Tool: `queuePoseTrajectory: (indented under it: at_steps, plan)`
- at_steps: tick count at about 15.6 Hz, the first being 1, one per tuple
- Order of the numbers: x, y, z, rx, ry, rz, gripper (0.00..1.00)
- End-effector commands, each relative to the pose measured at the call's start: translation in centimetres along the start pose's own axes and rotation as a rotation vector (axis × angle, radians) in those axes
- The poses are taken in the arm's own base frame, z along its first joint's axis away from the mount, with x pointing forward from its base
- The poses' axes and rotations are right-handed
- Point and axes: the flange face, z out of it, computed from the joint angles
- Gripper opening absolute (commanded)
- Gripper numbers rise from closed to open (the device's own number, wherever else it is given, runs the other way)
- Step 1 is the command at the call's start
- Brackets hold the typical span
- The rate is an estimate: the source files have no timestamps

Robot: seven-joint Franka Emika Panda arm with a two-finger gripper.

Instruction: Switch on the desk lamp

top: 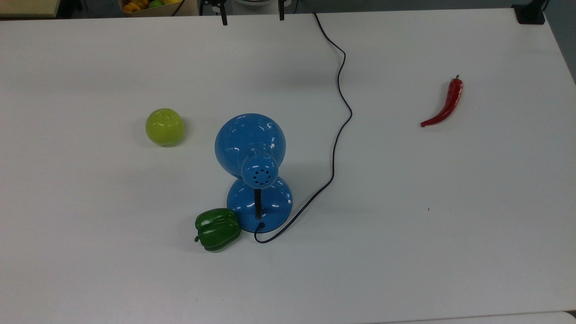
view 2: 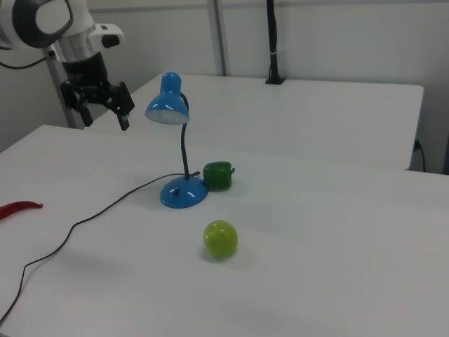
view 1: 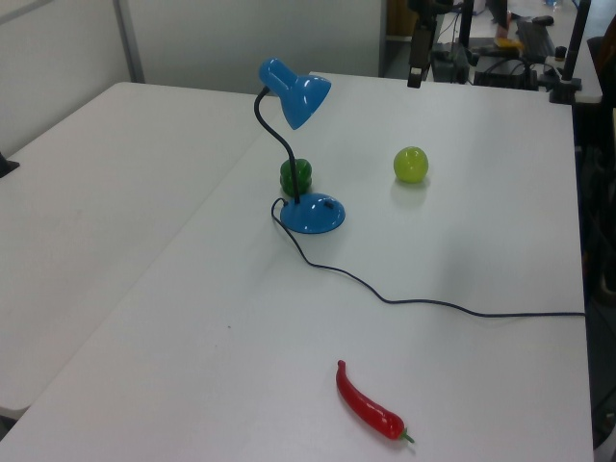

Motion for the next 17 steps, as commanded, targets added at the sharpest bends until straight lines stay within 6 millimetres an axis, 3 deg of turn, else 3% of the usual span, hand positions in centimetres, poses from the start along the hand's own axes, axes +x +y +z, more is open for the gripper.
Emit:
queuePoseTrajectory:
  at_steps: [1,14,16,17]
  plan:
    - [-0.17,-0.2,-0.14,0.0,-0.015,-0.01,1.0]
    - [0.09,0.32,-0.25,0.019,0.013,-0.012,0.99]
    - [0.25,0.35,0.17,0.018,0.021,-0.02,0.81]
    - [0.24,0.34,0.07,0.017,0.024,-0.034,0.67]
